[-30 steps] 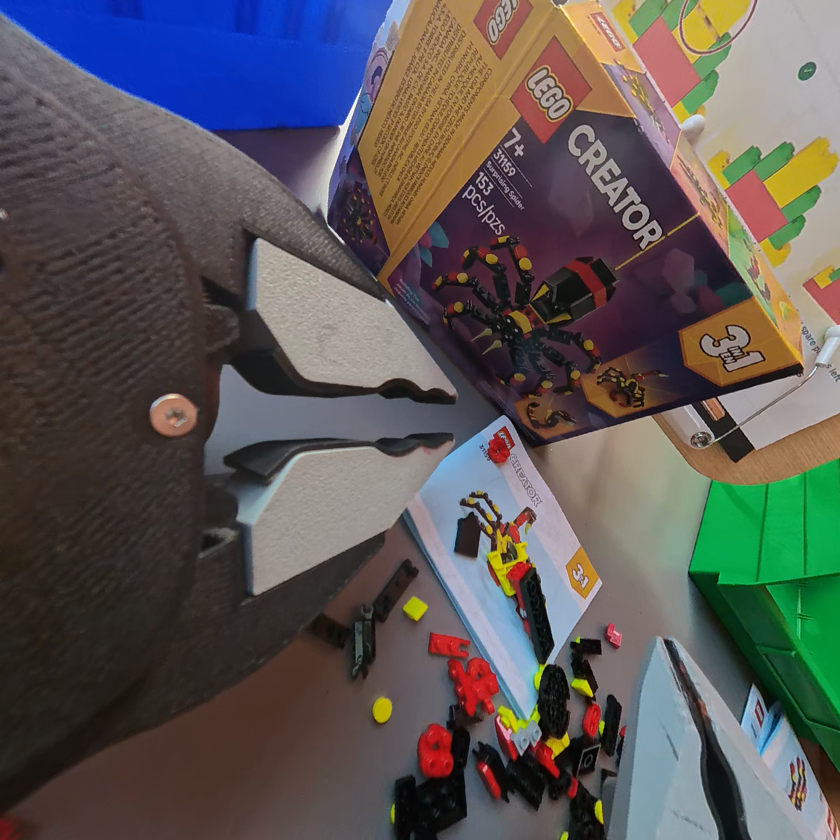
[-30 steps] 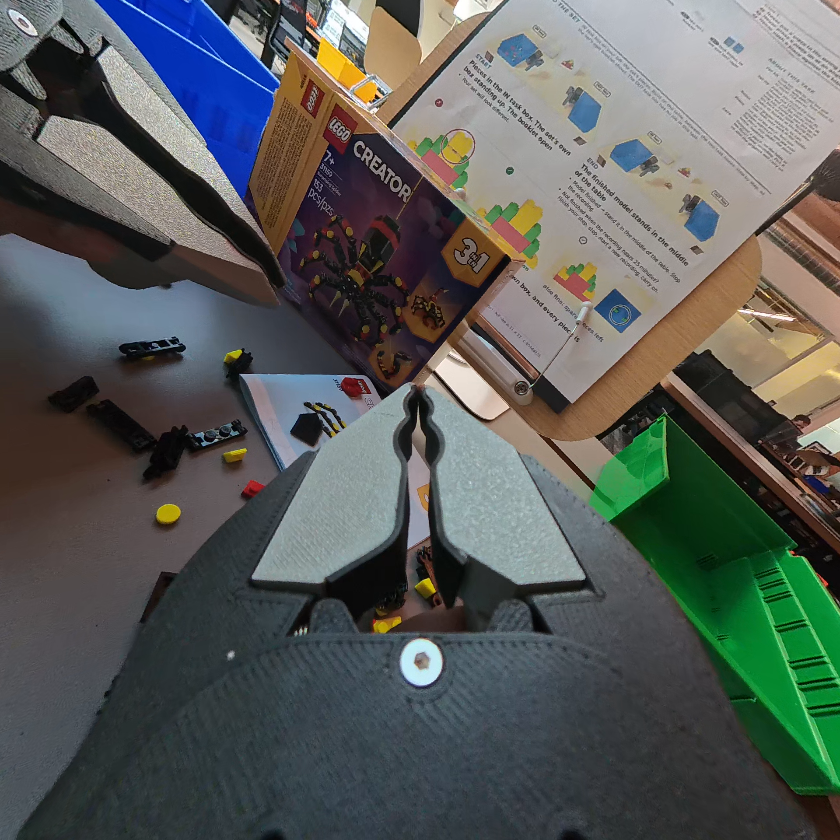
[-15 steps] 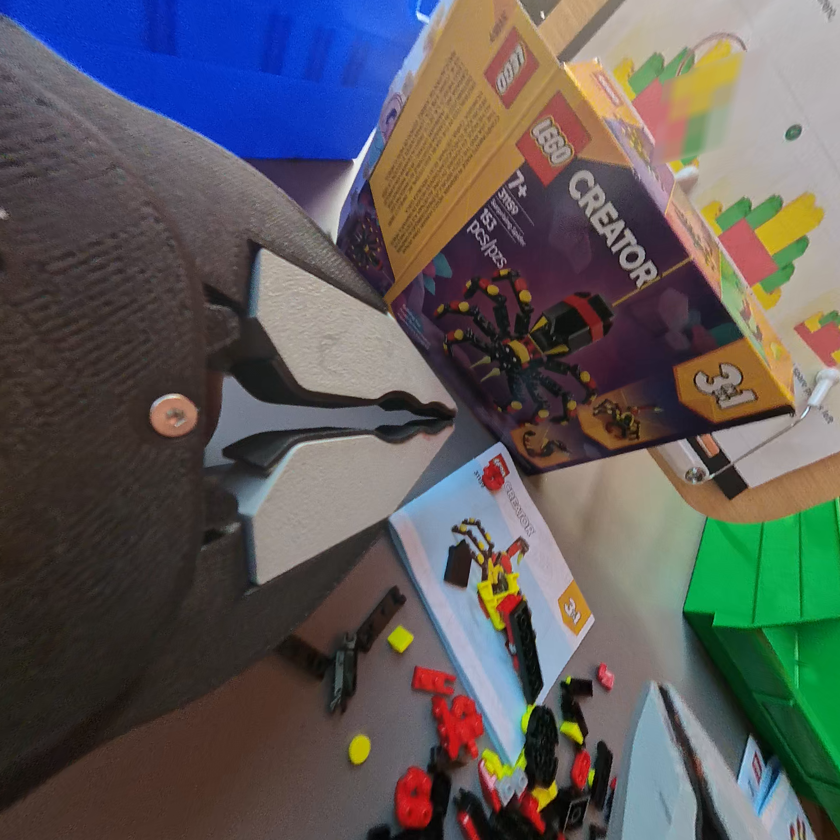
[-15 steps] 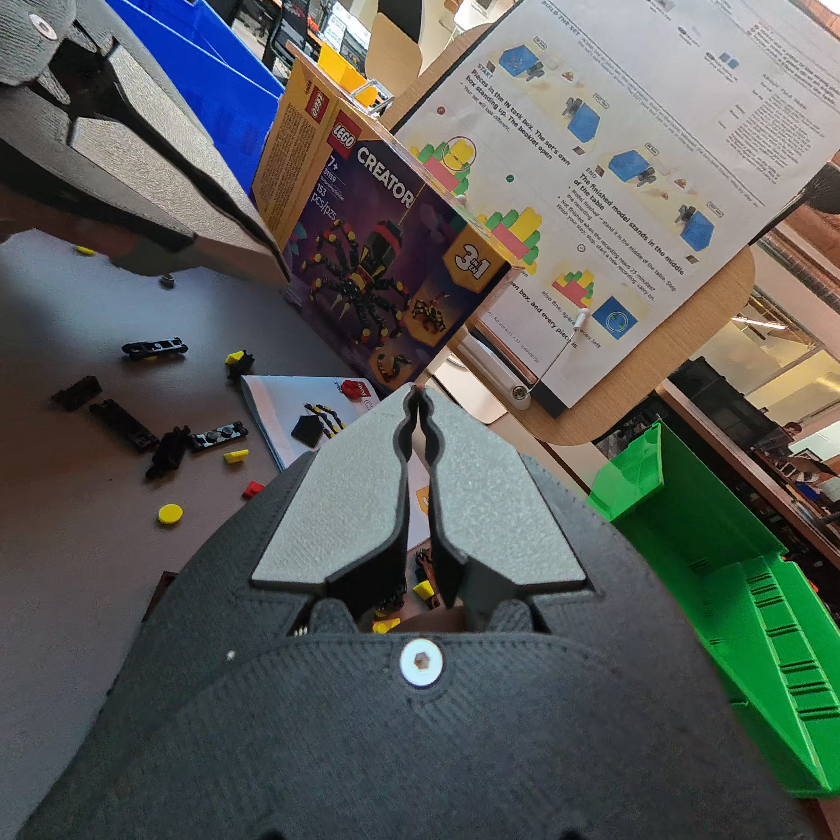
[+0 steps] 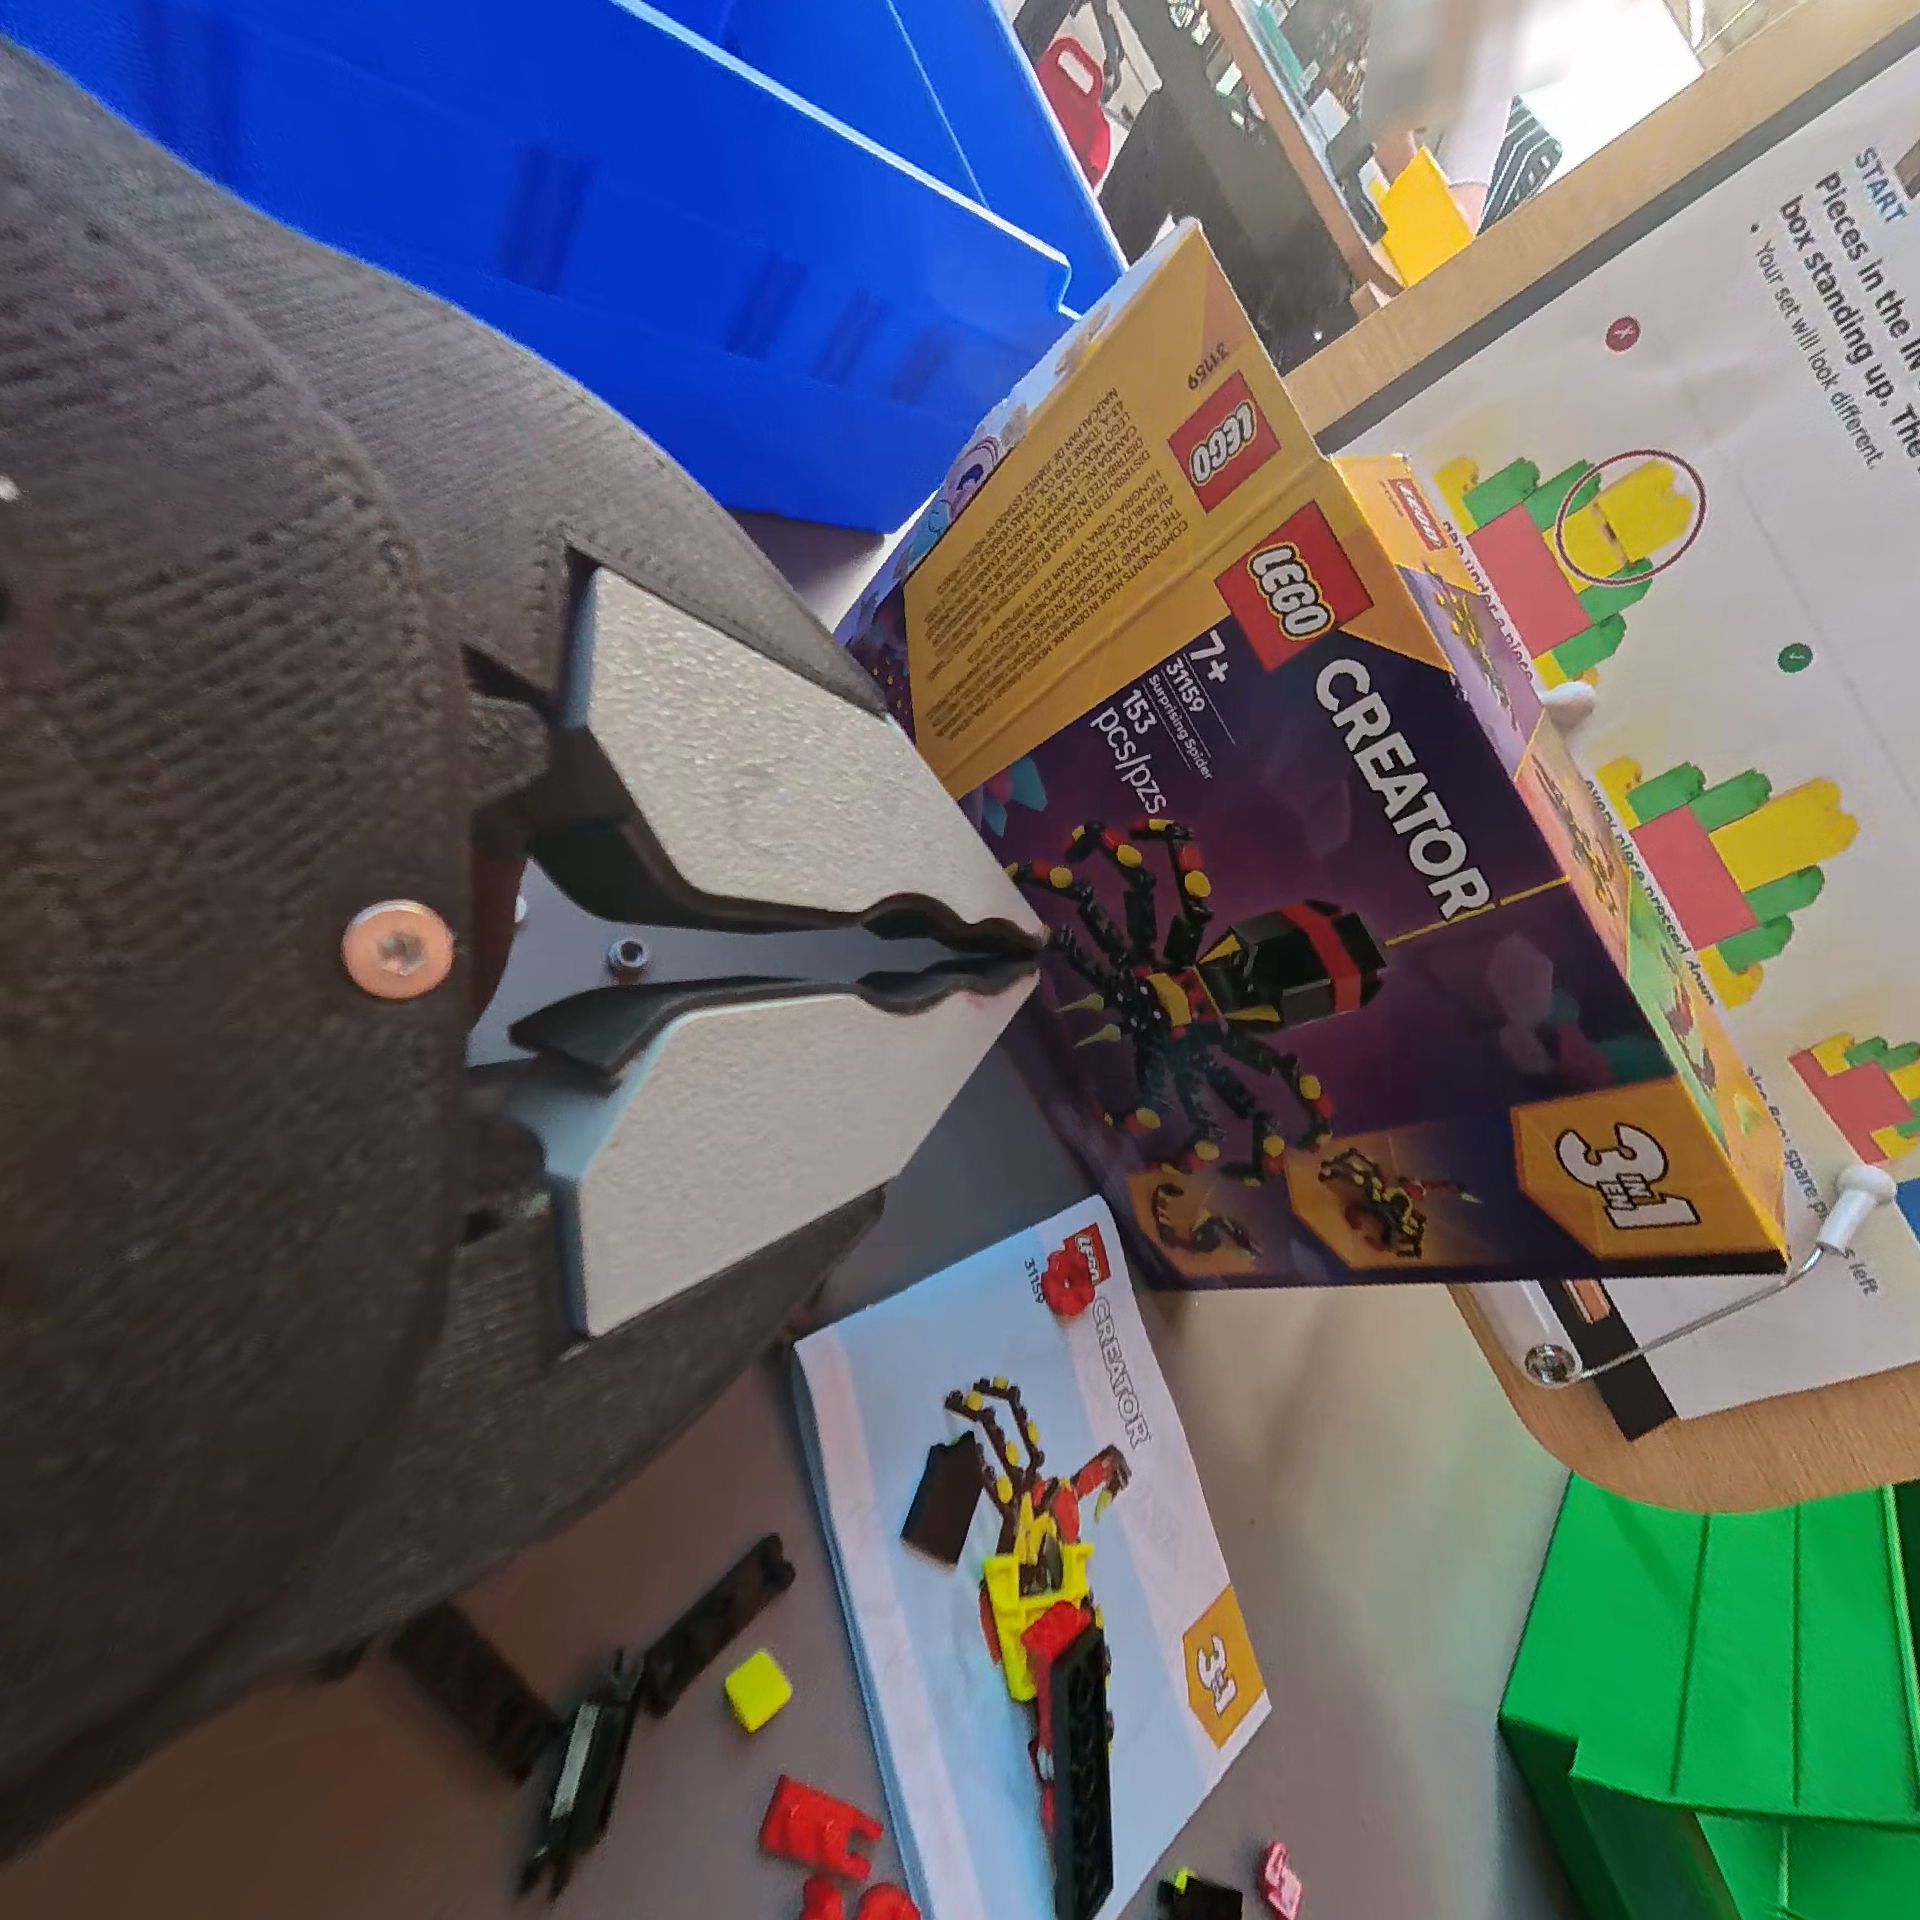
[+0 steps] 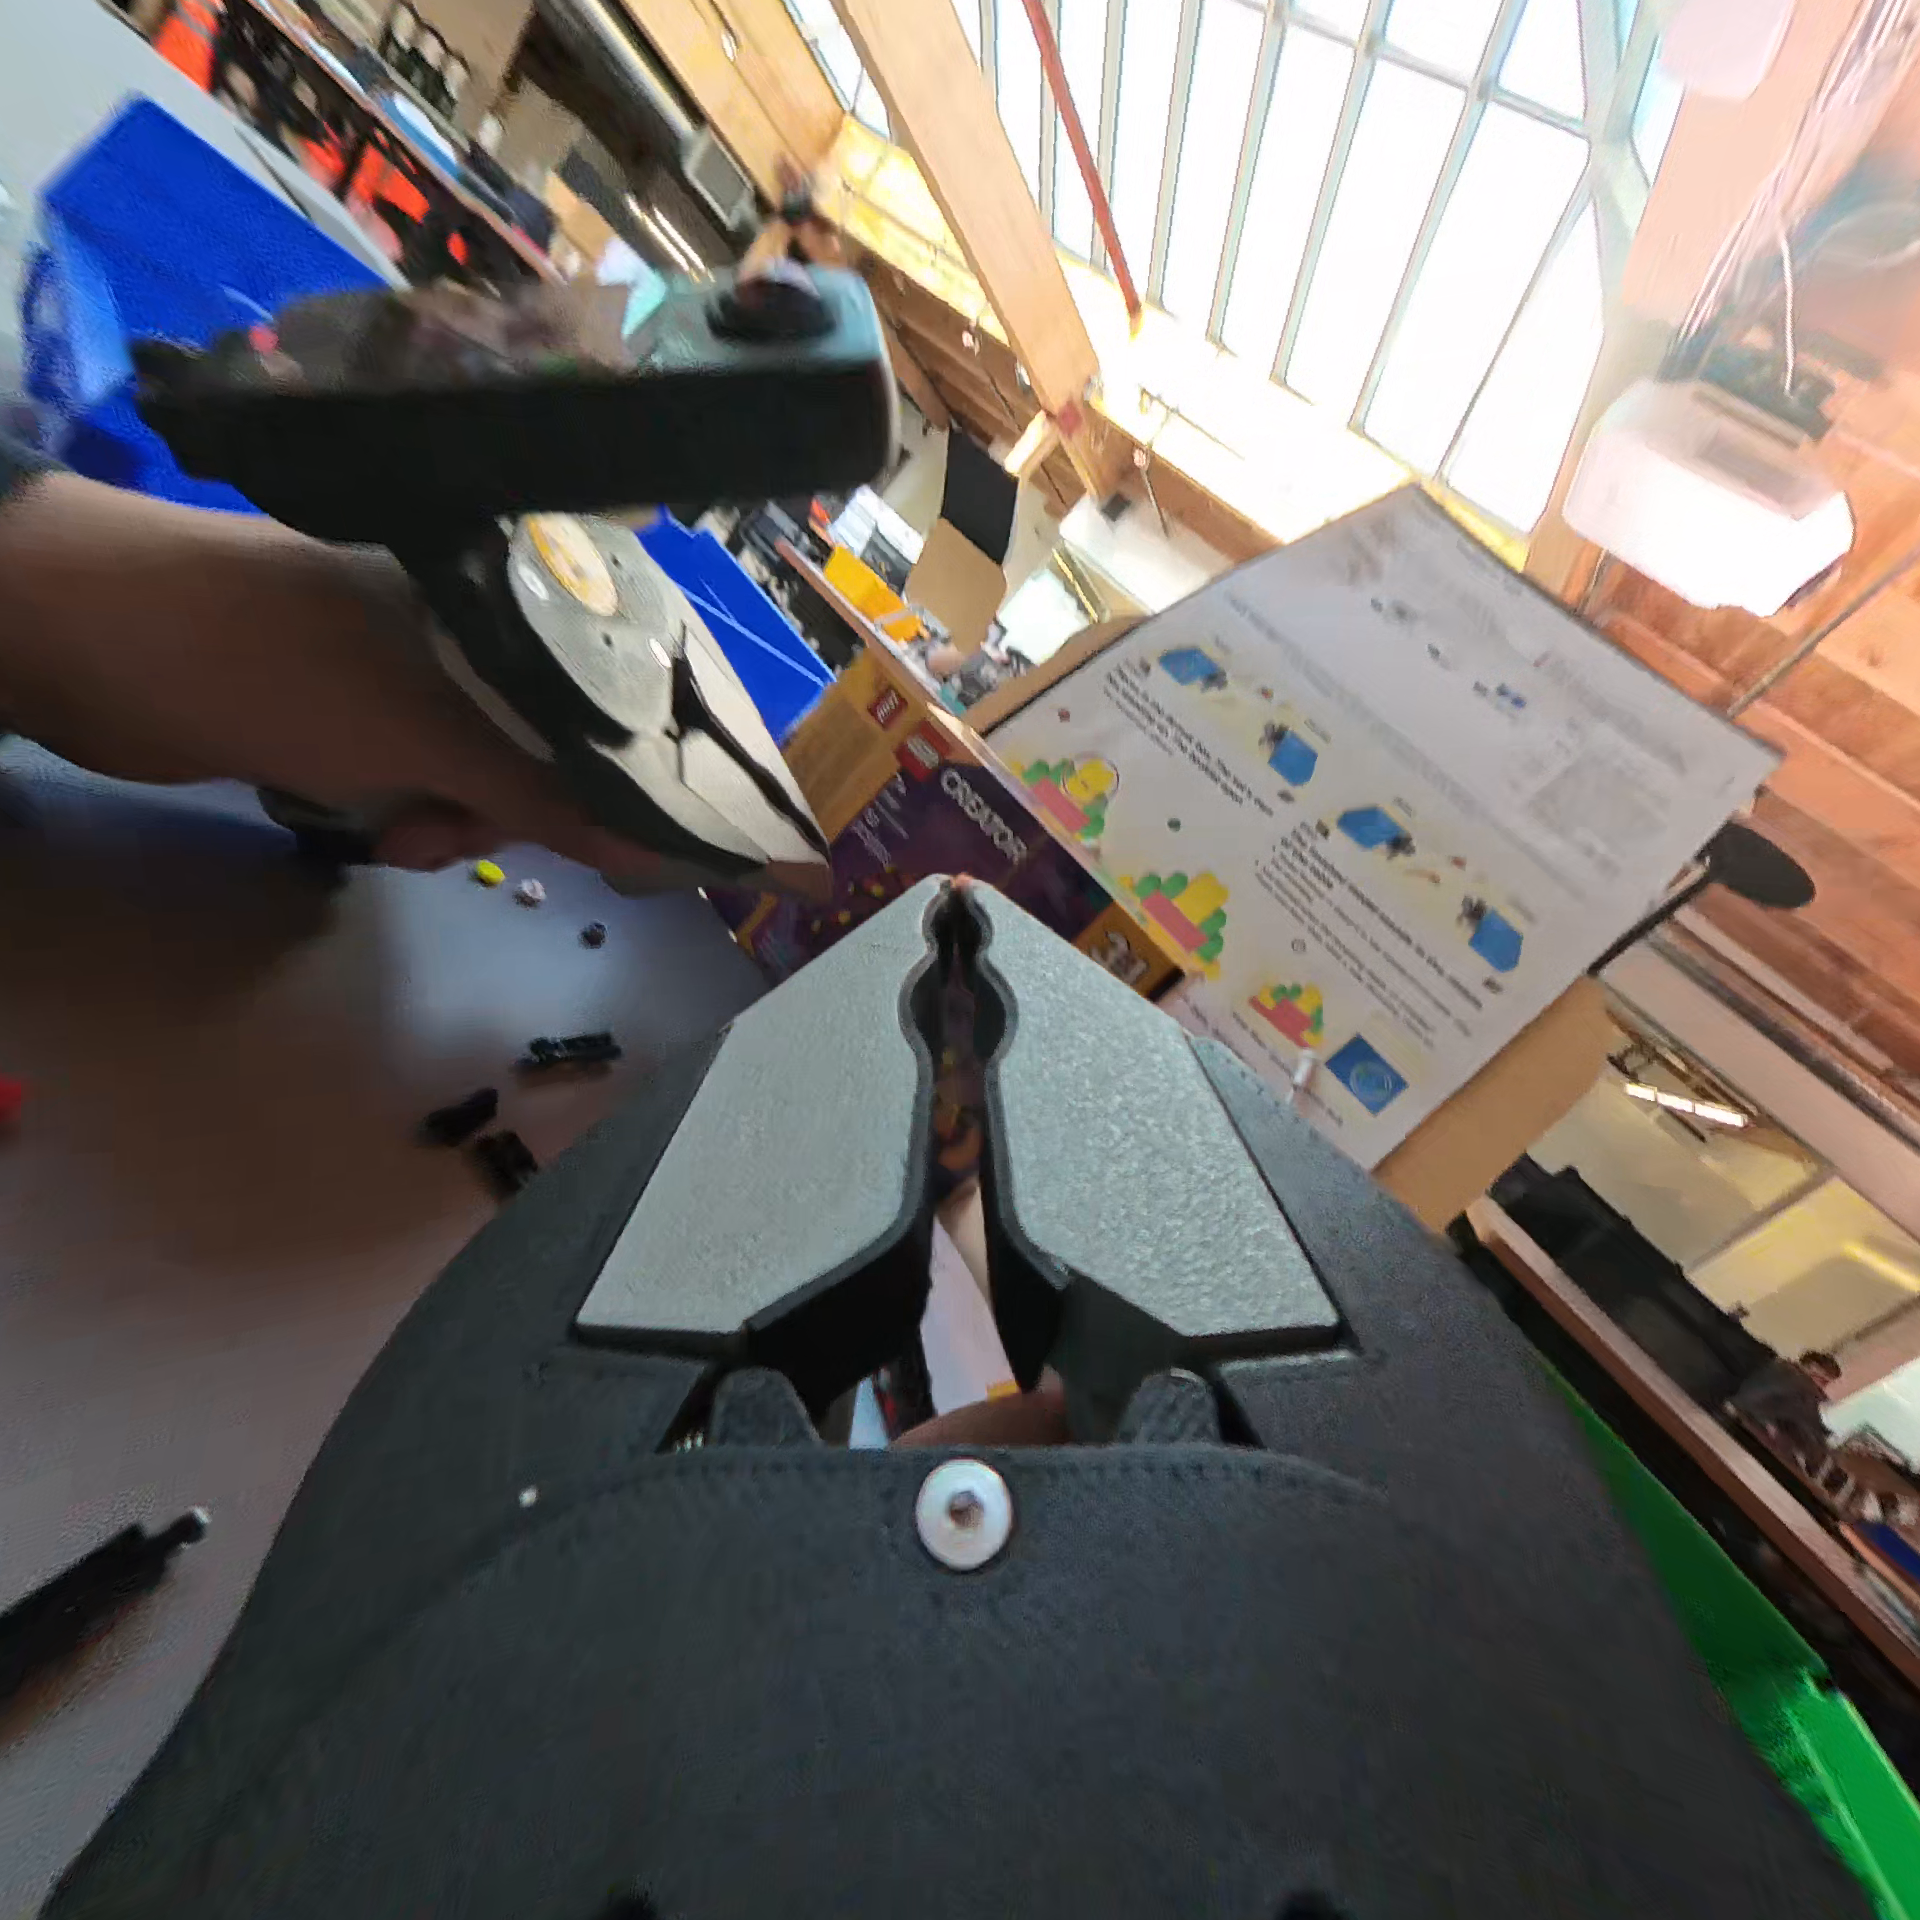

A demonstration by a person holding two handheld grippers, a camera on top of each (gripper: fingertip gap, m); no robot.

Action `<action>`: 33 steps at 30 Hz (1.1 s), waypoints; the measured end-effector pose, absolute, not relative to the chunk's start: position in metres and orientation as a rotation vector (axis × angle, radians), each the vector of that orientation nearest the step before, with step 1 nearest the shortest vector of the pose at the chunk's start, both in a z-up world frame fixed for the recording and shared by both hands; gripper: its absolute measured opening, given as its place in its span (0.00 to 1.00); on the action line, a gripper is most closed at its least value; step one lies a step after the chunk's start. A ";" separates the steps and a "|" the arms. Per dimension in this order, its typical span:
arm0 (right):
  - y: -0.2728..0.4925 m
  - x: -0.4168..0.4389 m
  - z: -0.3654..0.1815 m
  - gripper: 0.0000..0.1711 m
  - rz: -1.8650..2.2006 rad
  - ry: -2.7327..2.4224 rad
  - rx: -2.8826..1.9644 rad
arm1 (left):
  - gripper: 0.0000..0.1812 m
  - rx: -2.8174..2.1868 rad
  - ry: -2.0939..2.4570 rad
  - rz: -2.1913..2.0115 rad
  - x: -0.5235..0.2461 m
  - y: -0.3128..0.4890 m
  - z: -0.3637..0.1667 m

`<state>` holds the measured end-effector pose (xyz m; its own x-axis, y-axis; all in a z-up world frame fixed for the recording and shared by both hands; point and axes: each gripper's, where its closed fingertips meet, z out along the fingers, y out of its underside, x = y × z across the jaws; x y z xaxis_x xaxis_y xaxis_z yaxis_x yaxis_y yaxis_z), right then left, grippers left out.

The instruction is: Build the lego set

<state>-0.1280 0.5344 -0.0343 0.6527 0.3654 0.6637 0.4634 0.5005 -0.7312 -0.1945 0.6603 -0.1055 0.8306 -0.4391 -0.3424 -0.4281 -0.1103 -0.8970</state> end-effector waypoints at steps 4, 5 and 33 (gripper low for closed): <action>0.503 -0.156 -0.027 0.00 -0.138 -0.994 -0.898 | 0.00 -1.706 0.682 0.016 -0.193 0.660 -0.104; 0.501 -0.160 -0.030 0.00 -0.162 -1.014 -0.883 | 0.00 -1.699 0.684 0.021 -0.193 0.660 -0.103; 0.536 -0.134 -0.047 0.00 -0.036 -0.963 -1.120 | 0.00 -1.709 0.780 -0.016 -0.185 0.653 -0.111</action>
